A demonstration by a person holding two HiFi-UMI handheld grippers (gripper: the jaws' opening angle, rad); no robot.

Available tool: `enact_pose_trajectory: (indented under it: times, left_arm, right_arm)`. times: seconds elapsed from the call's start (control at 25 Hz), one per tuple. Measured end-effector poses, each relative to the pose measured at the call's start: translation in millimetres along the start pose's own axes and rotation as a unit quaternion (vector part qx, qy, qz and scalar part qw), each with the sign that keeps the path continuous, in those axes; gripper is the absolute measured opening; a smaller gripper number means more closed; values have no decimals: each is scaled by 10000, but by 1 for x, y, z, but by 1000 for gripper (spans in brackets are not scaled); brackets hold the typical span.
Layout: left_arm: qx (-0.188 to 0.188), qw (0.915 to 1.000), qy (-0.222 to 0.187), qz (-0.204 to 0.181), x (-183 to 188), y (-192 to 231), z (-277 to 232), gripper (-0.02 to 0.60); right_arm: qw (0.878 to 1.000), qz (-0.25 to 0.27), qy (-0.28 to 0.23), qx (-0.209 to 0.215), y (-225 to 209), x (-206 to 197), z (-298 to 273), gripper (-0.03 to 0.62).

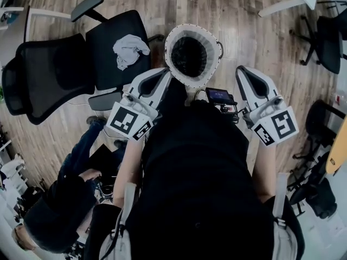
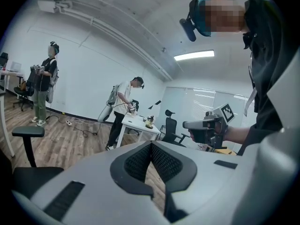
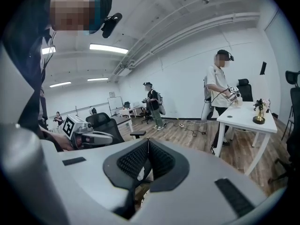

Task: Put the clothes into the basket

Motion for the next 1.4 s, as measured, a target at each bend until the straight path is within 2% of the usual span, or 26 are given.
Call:
enact_pose_trajectory:
  times: [0.48, 0.72, 0.84, 1.04, 1.4]
  left_arm:
    - [-235, 9995, 211, 80, -24, 87, 6, 12]
    - [-263, 9985, 467, 71, -43, 117, 10, 12]
    - [-130, 9980, 612, 109, -49, 130, 8, 12]
    - [305, 9957, 799, 363, -69, 155, 6, 12]
    - [721, 9850, 1385, 736, -133, 200, 6, 14]
  right_arm:
    - [9995, -35, 220, -242, 28, 10, -87, 17]
    - [9991, -119, 281, -287, 38, 9, -112, 17]
    - [9988, -101, 415, -254, 39, 12, -118, 17]
    - [9974, -133, 660, -258, 34, 17, -123, 17]
    - [9925, -260, 1140, -356, 36, 0, -150, 17]
Point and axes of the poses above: the fingertips, and each gripper's own axes: z backward along the fingers, y to its left, x out of its top, the point moved 8 cm from there along z, backward along the fingers, and after that the axes turned 11 degrees about -z, right-handed, at the moved point
